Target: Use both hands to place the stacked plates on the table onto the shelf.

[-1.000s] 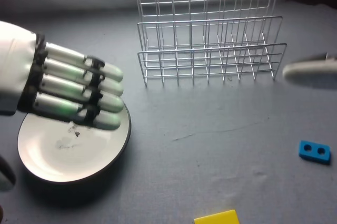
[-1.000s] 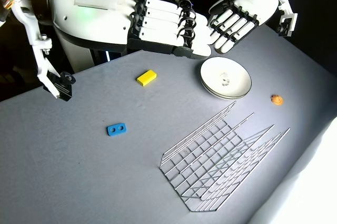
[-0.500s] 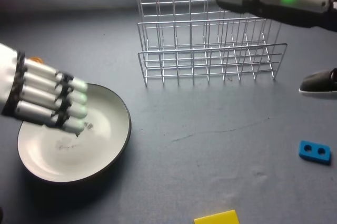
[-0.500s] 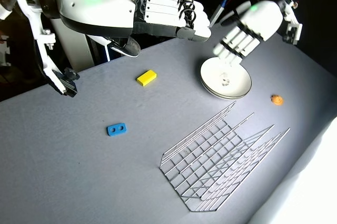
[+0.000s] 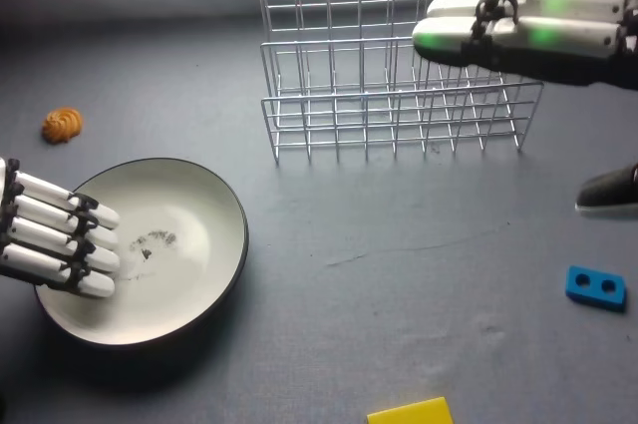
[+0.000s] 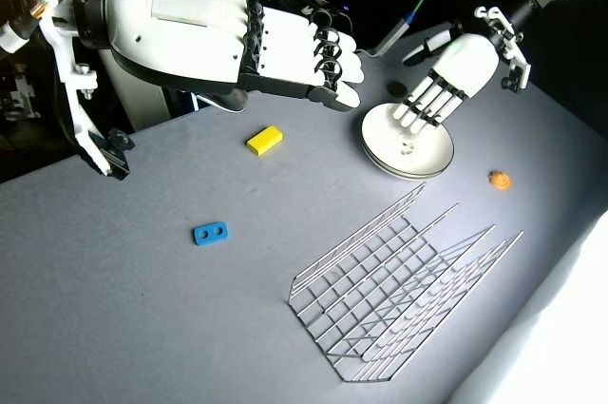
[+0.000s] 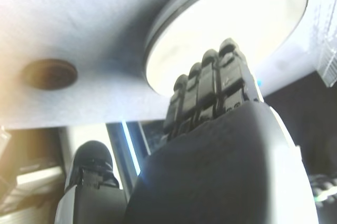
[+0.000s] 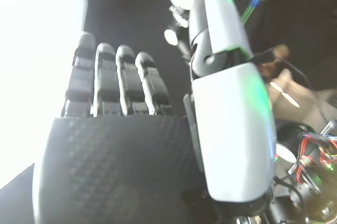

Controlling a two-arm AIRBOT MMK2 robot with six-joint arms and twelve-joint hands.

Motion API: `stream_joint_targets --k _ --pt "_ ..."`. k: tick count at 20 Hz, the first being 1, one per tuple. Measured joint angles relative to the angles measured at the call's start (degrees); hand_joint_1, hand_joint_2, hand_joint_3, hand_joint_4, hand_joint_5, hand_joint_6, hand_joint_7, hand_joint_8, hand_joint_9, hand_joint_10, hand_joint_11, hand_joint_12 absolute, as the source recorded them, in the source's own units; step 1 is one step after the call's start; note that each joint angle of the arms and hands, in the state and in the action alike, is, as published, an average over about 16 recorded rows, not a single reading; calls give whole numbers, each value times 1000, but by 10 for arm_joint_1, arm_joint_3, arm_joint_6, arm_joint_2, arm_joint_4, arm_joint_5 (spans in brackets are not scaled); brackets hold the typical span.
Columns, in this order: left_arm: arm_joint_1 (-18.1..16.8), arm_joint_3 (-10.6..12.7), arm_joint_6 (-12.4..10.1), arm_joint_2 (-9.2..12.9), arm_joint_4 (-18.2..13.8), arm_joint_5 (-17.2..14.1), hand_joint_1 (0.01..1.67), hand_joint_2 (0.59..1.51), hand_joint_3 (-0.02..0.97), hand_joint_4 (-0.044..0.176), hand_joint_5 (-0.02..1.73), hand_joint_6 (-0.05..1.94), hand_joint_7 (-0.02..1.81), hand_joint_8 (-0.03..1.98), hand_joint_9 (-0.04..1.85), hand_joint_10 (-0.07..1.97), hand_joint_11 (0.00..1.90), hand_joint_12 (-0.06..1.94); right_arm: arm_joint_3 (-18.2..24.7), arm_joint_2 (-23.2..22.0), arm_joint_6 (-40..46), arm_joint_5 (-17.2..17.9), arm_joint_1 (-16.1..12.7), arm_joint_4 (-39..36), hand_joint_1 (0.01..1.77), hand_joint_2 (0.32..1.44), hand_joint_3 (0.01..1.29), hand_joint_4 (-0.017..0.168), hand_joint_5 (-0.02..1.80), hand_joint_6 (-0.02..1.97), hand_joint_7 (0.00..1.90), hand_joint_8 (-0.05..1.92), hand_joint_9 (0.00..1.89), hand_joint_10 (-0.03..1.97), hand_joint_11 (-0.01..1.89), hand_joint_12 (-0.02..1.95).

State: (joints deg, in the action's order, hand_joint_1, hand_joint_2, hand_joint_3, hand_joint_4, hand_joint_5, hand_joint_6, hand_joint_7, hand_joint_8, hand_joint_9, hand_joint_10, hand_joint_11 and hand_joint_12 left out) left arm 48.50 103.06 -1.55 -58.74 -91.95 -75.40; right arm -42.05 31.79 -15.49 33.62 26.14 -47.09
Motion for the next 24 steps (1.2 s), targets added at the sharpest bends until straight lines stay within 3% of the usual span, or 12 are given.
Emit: stream_joint_targets --k 6,12,18,24 --pt "26 40 2 -18 18 4 17 1148 5 1 20 -15 17 -14 22 4 13 -17 -5 8 39 -6 -6 -58 1140 1072 18 -3 12 21 22 13 19 5 22 57" --pt "37 65 0 -31 24 2 18 1154 5 0 19 -16 11 -14 18 -4 14 -20 -6 32 41 -42 -12 -89 1141 1076 18 -3 12 21 22 13 17 5 24 31" --pt "43 70 4 -36 23 -1 17 1154 4 0 13 -12 1 -14 11 -12 13 -21 -13 82 28 -95 -20 -101 1116 1078 18 -3 12 21 22 13 15 6 22 42" --pt "48 59 6 -36 22 7 16 1151 3 -1 2 -4 -6 -15 1 -12 14 -18 -24 137 11 -138 -30 -104 1103 1086 18 -3 13 20 22 13 13 6 19 73"
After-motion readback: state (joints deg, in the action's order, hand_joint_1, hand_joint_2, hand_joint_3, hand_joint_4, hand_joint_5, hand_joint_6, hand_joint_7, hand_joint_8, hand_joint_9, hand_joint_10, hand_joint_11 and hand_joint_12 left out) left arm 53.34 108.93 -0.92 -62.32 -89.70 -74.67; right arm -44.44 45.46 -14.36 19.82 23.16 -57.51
